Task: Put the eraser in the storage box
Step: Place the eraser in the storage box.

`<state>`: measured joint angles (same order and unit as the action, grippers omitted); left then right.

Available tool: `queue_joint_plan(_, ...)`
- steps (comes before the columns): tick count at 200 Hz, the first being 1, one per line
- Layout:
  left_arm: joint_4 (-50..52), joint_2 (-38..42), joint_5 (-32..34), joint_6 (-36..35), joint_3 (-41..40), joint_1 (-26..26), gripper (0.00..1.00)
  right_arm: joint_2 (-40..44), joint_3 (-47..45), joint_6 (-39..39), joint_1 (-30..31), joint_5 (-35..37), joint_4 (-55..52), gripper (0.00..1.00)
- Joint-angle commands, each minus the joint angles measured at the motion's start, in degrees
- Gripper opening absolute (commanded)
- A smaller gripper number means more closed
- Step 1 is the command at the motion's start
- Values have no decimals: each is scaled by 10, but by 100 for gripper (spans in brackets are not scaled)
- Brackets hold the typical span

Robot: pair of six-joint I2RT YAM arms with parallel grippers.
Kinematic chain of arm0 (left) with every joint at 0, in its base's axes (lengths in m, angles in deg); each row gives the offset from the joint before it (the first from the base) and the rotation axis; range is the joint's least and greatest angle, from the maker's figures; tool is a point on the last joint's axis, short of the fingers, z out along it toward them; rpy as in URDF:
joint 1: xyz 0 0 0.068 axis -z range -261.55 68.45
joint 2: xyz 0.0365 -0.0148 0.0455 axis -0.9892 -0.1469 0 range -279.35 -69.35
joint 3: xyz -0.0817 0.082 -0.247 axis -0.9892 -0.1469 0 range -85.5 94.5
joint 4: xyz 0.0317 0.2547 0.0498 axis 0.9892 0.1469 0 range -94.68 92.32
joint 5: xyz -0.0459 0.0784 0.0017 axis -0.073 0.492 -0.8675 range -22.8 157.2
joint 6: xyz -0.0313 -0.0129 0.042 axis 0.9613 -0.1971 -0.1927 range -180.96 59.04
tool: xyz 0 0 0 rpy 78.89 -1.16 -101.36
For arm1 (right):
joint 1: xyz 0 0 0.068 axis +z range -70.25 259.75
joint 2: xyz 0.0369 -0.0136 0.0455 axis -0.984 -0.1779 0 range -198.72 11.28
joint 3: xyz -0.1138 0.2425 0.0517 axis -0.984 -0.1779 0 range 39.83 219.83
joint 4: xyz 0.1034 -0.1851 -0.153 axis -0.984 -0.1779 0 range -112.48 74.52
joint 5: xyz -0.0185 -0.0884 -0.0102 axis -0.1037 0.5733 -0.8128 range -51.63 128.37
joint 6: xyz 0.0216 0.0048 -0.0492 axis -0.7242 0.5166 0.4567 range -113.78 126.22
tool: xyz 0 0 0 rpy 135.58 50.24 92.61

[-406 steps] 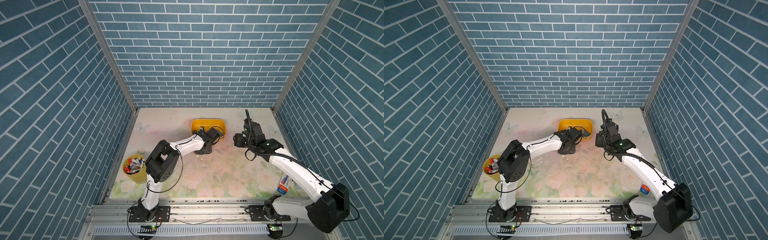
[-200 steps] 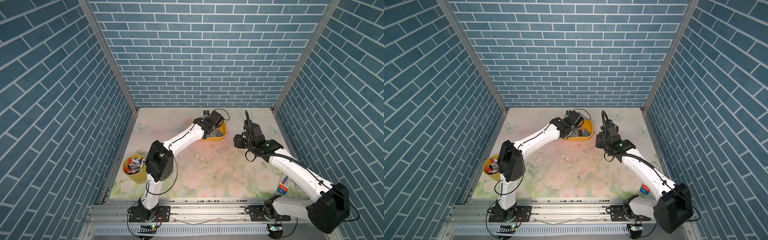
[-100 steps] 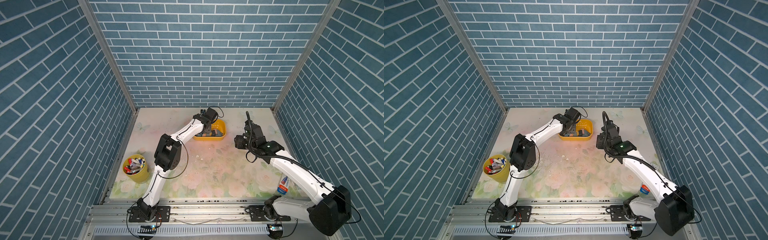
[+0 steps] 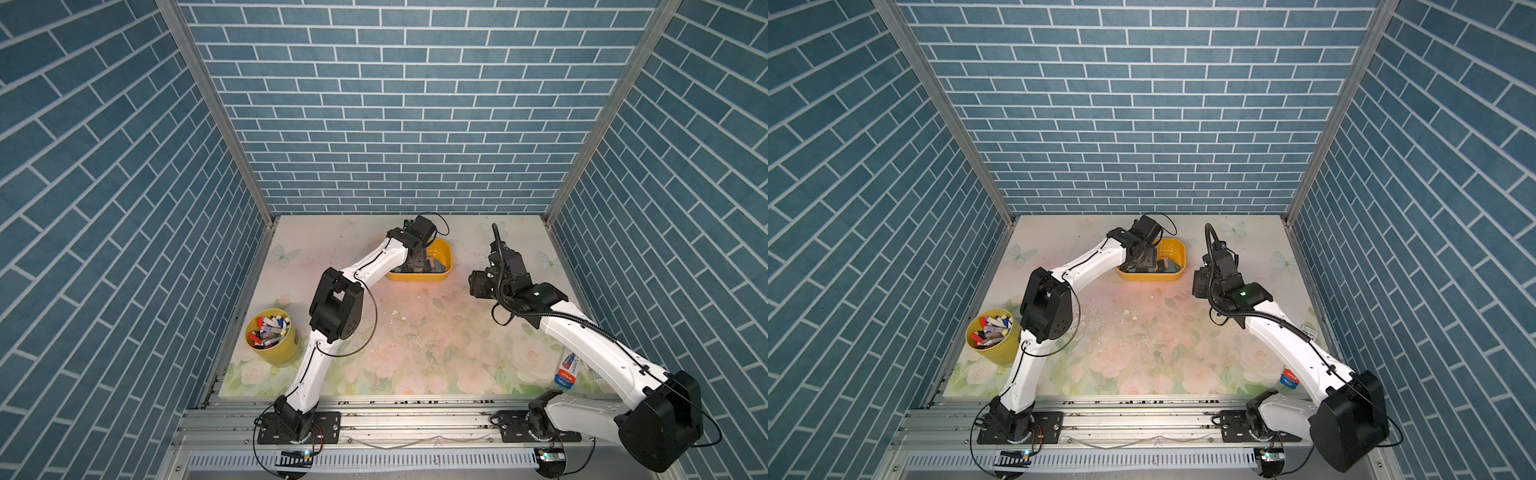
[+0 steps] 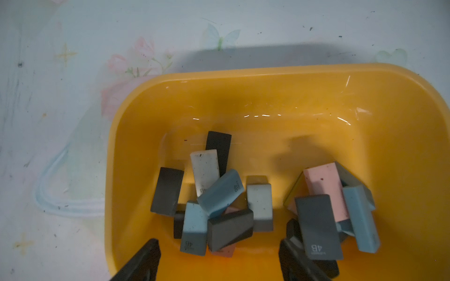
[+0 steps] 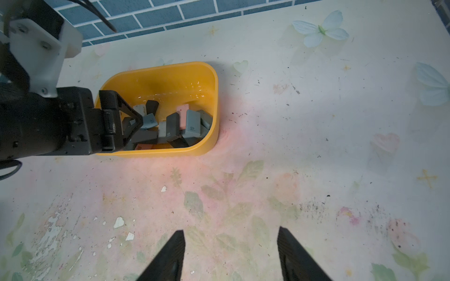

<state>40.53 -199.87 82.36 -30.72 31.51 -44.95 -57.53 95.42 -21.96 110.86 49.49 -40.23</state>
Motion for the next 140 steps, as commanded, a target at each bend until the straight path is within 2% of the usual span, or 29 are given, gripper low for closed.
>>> queue_joint_plan(1, 3, 67, 3, -1, -44, -3, 86, 27, -11, 3, -1, 32, 12, 65)
queue_joint_plan(40, -44, 196, 16, 13, -195, -1, 93, 37, -15, 4, -1, 66, 10, 71)
queue_joint_plan(80, -56, 322, 60, 32, -315, 15, 99, 51, -19, 11, -7, 98, 1, 78)
queue_joint_plan(100, -71, 382, 68, 45, -384, 17, 100, 69, -25, 12, -10, 115, -6, 81)
queue_joint_plan(114, -80, 420, 76, 53, -427, 17, 99, 85, -34, 10, -12, 130, -7, 86)
queue_joint_plan(121, -84, 441, 83, 54, -448, 17, 99, 92, -37, 10, -13, 139, -10, 98)
queue_joint_plan(140, -87, 492, 107, 59, -497, 18, 100, 109, -42, 13, -15, 164, -21, 99)
